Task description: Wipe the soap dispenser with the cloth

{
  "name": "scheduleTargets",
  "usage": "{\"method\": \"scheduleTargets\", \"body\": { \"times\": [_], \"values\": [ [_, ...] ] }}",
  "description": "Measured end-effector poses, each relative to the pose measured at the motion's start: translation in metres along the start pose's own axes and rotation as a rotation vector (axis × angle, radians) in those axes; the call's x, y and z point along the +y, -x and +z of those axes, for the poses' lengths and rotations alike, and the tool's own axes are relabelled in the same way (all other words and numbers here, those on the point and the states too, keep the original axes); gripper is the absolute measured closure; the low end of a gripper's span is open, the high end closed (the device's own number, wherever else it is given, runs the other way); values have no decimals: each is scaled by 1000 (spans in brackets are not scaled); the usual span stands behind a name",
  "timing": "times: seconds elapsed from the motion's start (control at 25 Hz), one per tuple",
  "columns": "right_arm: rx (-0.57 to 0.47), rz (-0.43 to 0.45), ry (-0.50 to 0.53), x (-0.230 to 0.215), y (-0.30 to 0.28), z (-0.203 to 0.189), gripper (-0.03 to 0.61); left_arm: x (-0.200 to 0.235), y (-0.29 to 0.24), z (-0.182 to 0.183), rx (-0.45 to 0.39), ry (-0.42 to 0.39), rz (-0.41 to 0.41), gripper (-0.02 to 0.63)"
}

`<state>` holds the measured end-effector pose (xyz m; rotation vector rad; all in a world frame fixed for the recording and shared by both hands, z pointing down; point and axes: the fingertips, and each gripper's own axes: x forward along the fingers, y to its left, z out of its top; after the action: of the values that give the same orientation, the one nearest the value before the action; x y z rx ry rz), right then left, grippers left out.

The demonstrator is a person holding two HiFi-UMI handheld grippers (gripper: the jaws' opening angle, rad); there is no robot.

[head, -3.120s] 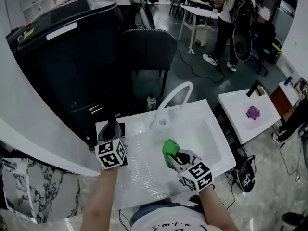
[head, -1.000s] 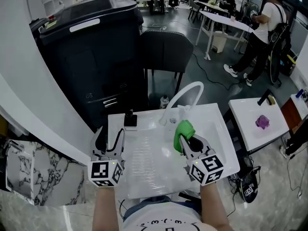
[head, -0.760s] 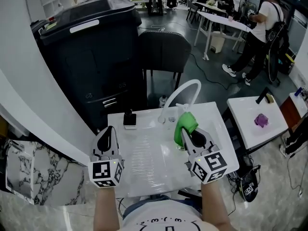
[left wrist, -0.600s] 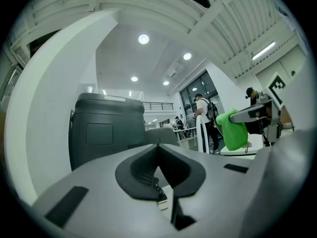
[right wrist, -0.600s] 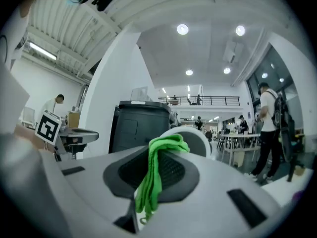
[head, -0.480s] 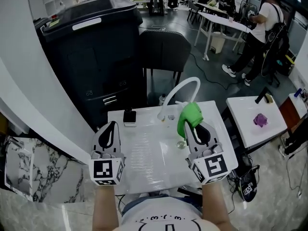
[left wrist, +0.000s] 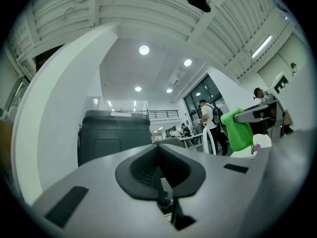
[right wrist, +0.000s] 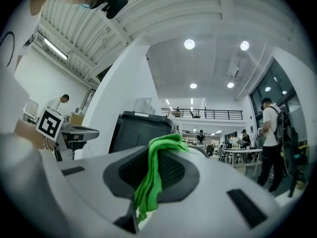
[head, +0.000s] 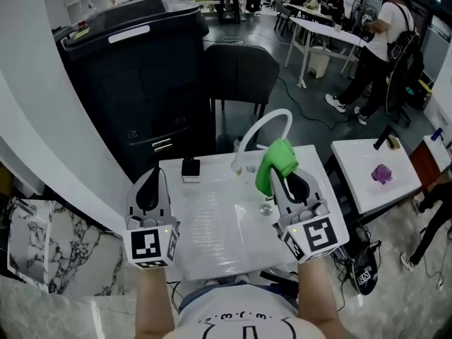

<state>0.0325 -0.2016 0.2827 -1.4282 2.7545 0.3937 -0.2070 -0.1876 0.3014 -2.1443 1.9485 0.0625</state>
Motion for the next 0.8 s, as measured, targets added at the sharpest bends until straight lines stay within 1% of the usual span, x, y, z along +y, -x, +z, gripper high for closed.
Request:
{"method": "scheduleTargets", "body": {
  "times": [0.32,0.6,0.8],
  "values": [
    [41,-16,10,2,1,-10,531,2,4,7,-14,-25,6,598],
    [41,-23,21,2,3,-8,531,3,5,9,-16,-17,13,598],
    [37,-27,7,0,5,-8,532,1,4,8,-14,-14,7,598]
  ]
}}
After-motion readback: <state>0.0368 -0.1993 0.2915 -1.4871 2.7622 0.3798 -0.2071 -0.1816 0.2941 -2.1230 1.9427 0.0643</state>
